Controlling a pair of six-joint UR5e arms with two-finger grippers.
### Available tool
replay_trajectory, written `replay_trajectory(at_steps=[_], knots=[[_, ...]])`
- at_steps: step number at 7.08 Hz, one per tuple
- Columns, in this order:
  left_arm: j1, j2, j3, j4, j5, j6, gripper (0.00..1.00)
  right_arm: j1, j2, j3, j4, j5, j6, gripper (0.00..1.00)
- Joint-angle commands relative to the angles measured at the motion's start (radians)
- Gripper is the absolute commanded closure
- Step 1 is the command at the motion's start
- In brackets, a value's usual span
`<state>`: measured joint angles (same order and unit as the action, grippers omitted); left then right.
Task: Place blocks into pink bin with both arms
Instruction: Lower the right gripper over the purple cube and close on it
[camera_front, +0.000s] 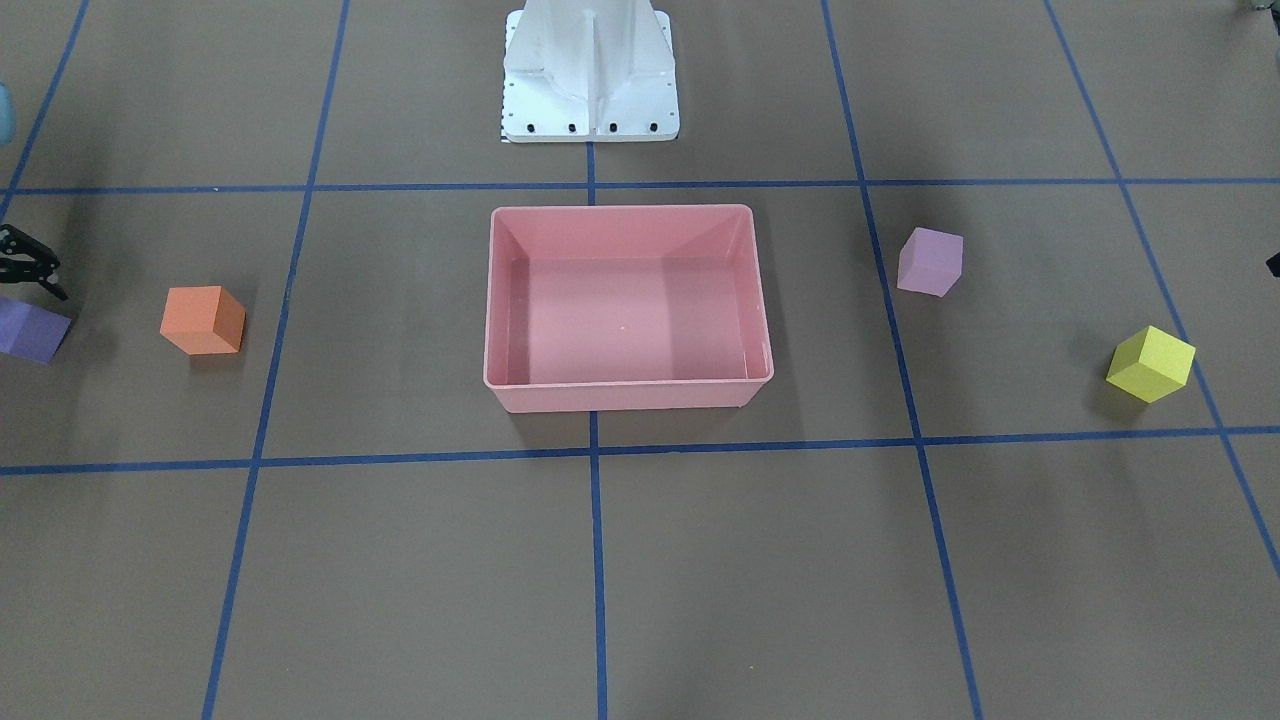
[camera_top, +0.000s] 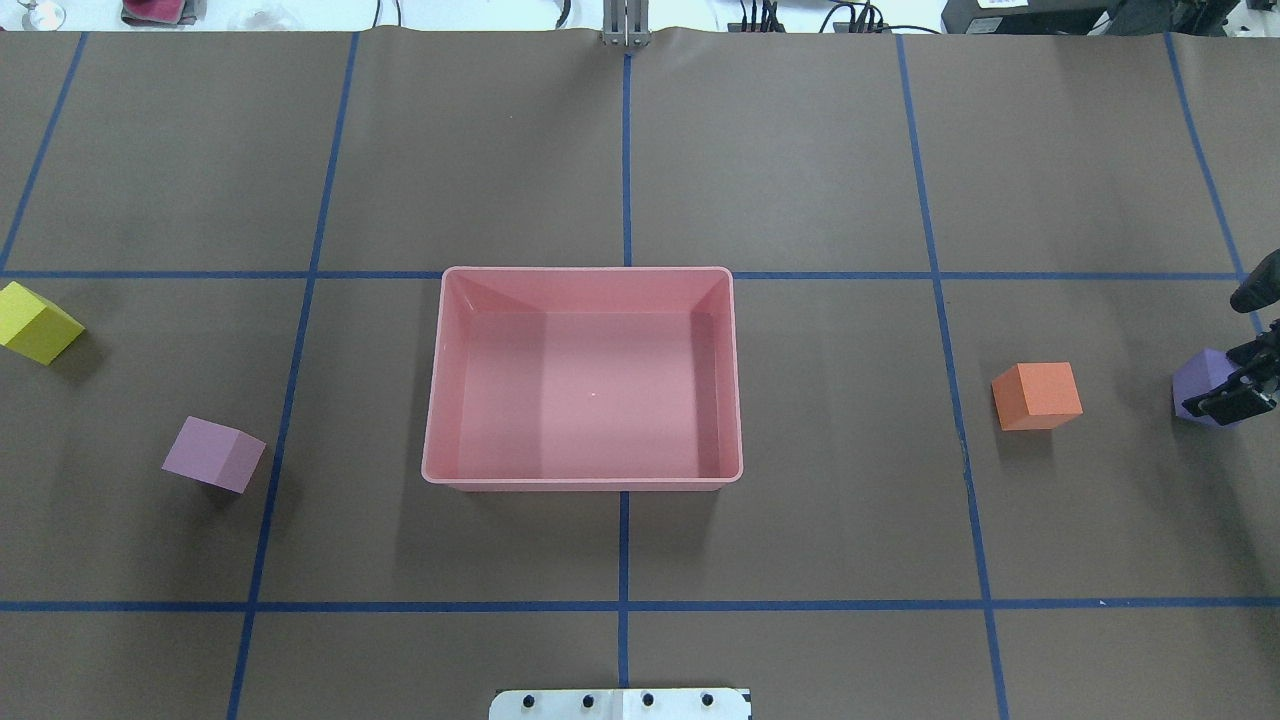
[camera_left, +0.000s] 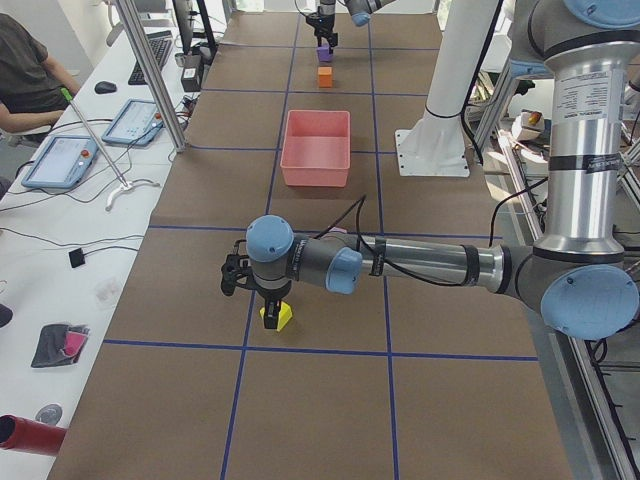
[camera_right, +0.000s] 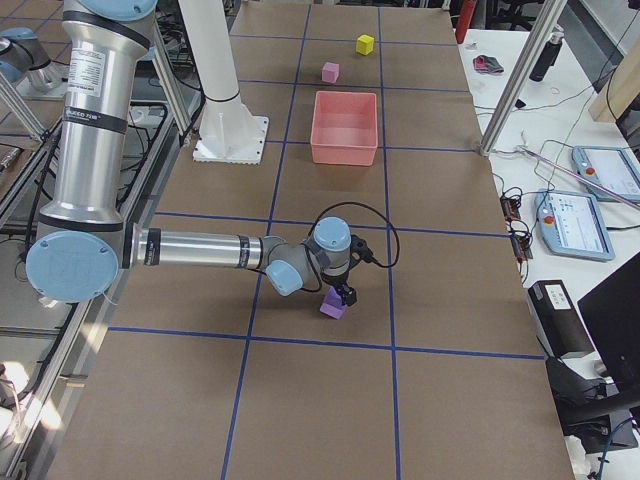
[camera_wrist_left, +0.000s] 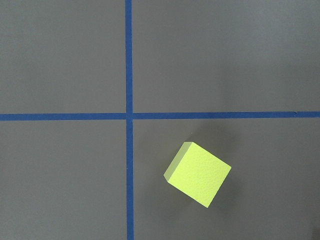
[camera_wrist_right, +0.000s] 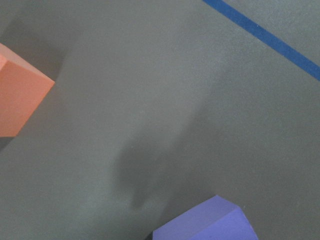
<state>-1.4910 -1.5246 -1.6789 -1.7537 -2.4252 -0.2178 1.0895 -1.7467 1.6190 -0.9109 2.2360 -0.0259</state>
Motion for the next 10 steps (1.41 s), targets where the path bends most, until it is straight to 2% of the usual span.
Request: replay_trajectory(at_steps=[1, 4, 5, 6, 7, 8, 10], knots=[[0.000, 0.000, 0.001, 0.000, -0.002, -0.002, 0.00, -0.002, 0.001, 0.015, -0.002, -0.027, -0.040, 0.00], [0.000, 0.000, 0.004, -0.001, -0.002, -0.005, 0.00, 0.046, -0.002, 0.087, -0.132, -0.032, -0.119, 0.00], [0.000, 0.000, 0.004, -0.001, -0.002, -0.005, 0.00, 0.047, -0.025, 0.085, -0.155, -0.045, -0.115, 0.00], [0.000, 0.000, 0.004, -0.001, -0.002, -0.005, 0.00, 0.065, -0.030, 0.114, -0.233, -0.018, -0.027, 0.00], [0.000, 0.001, 0.004, -0.007, -0.002, -0.005, 0.00, 0.085, -0.033, 0.117, -0.259, 0.014, 0.141, 0.00], [0.000, 0.000, 0.004, -0.007, -0.002, -0.005, 0.00, 0.084, -0.040, 0.111, -0.255, 0.039, 0.338, 0.00], [0.000, 0.000, 0.005, -0.007, -0.002, -0.005, 0.00, 0.082, -0.039, 0.113, -0.249, 0.065, 0.563, 0.00]])
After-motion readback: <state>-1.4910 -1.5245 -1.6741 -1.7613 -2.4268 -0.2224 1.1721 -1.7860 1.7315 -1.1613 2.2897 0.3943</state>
